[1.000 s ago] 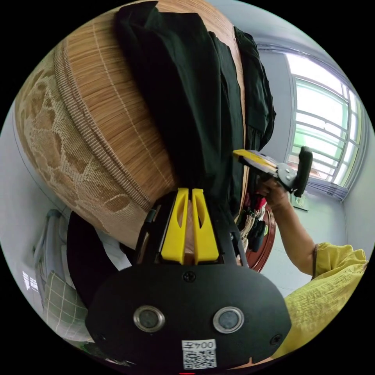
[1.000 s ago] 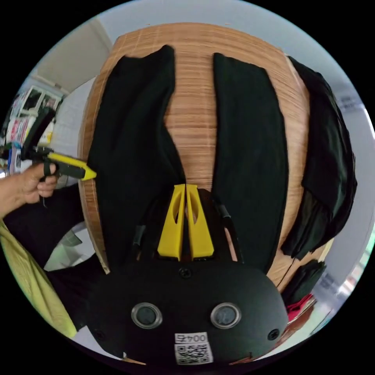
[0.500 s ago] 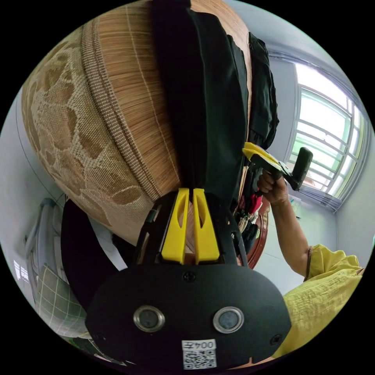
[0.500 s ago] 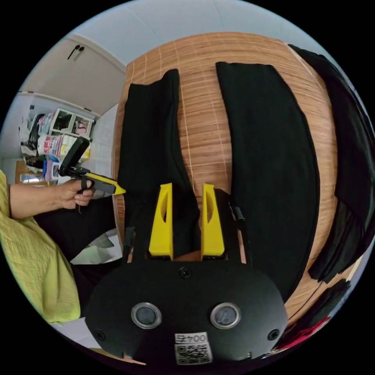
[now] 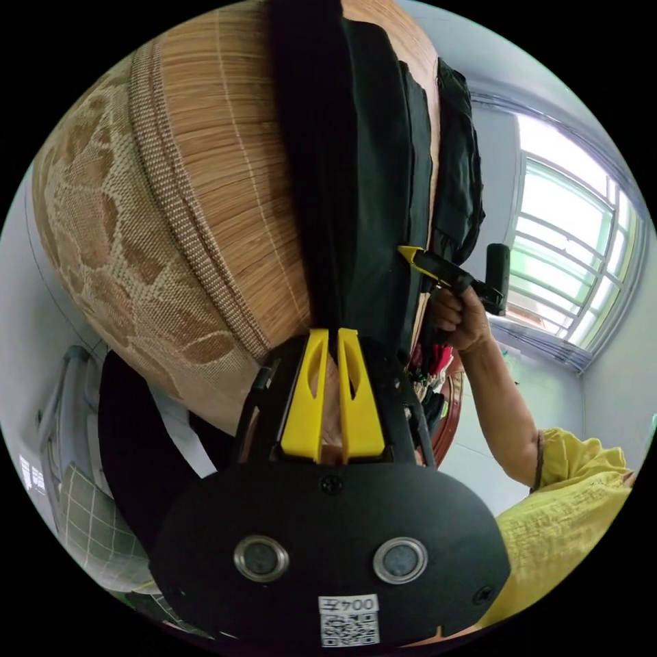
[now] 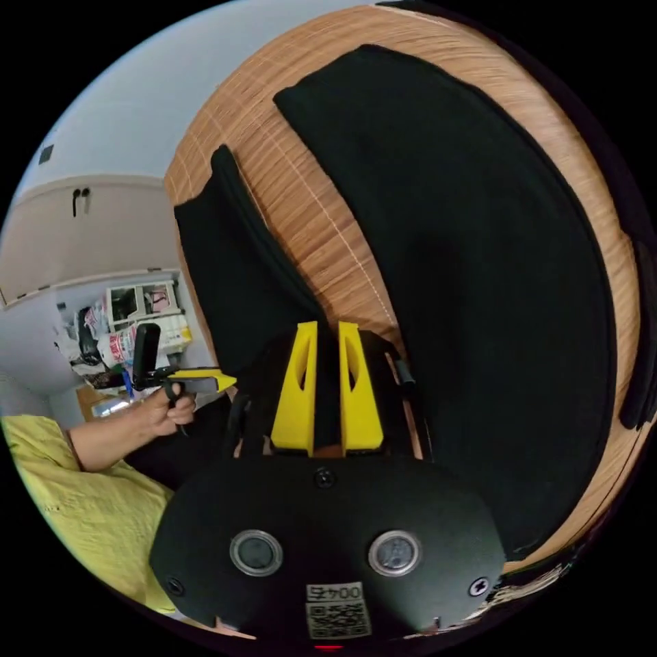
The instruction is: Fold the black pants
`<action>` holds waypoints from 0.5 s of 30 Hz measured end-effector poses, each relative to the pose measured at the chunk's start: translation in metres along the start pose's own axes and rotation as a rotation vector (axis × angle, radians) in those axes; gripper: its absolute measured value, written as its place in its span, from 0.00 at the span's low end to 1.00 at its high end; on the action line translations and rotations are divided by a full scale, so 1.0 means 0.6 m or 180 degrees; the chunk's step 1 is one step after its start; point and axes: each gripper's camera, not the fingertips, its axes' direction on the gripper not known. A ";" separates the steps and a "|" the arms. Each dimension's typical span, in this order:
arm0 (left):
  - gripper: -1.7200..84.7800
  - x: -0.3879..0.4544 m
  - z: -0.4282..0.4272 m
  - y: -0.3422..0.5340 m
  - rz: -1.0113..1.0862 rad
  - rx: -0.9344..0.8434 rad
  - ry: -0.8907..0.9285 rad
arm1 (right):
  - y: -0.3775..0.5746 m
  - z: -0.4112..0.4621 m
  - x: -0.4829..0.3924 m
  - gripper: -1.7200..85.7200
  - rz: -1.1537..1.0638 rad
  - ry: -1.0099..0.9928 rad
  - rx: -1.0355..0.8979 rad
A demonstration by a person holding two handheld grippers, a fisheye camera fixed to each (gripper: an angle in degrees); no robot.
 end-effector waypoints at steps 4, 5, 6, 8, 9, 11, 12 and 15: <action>0.03 0.015 -0.043 0.010 0.0227 0.0161 0.0039 | 0.017 -0.054 -0.033 0.09 -0.0011 0.0379 0.0443; 0.03 0.031 -0.068 0.013 0.0388 0.0319 -0.0145 | 0.019 -0.063 -0.057 0.09 -0.0127 0.0573 0.0568; 0.03 0.039 -0.080 0.012 0.0464 0.0398 -0.0264 | 0.019 -0.065 -0.071 0.09 -0.0191 0.0658 0.0595; 0.03 0.076 -0.115 -0.011 0.0825 0.0632 -0.0761 | 0.014 -0.056 -0.125 0.08 -0.0569 0.0789 0.0642; 0.02 0.085 -0.120 -0.022 0.0930 0.0664 -0.0895 | 0.012 -0.052 -0.137 0.08 -0.0678 0.0784 0.0639; 0.02 0.115 -0.126 -0.079 0.1261 0.0788 -0.1450 | -0.007 -0.026 -0.177 0.09 -0.0989 0.0834 0.0475; 0.02 0.120 -0.125 -0.097 0.1329 0.0794 -0.1578 | -0.014 -0.018 -0.181 0.08 -0.1020 0.0880 0.0420; 0.02 0.135 -0.117 -0.189 0.1493 0.0799 -0.2087 | -0.051 0.013 -0.171 0.07 -0.0877 0.1175 0.0163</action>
